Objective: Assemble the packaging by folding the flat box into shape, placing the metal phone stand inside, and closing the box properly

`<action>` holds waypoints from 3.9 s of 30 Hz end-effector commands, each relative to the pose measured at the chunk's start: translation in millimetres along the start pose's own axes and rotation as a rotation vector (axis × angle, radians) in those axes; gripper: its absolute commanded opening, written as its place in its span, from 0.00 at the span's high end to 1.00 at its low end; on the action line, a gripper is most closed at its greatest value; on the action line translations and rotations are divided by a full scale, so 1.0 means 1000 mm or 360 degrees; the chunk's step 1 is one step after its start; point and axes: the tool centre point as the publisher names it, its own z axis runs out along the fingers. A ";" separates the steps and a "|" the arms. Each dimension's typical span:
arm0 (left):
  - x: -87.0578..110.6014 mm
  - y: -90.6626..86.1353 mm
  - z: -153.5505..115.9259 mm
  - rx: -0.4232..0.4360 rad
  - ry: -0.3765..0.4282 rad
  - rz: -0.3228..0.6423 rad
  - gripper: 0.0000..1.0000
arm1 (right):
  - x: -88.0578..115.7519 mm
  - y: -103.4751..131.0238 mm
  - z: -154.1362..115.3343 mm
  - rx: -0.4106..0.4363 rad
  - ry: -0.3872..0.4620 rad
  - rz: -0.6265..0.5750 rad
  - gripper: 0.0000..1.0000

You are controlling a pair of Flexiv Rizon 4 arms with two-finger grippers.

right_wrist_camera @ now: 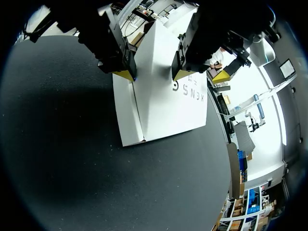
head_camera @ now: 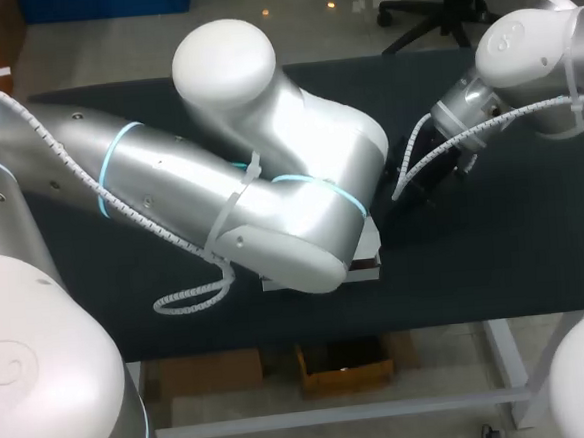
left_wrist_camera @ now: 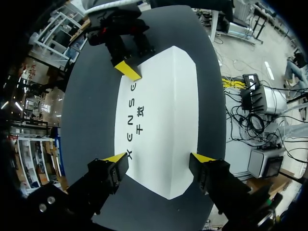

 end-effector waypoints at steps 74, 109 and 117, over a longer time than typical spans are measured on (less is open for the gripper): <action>-0.022 -0.001 0.024 -0.0010 -0.0307 -0.0024 0.73 | 0.001 0.001 0.001 0.0019 0.0017 -0.0030 0.55; 0.006 -0.010 0.024 -0.0035 -0.0398 -0.0052 0.74 | -0.001 0.002 -0.003 0.0018 0.0017 -0.0038 0.55; 0.004 -0.009 0.024 -0.0047 -0.0420 -0.0066 0.75 | 0.000 0.001 -0.002 0.0021 0.0015 -0.0040 0.55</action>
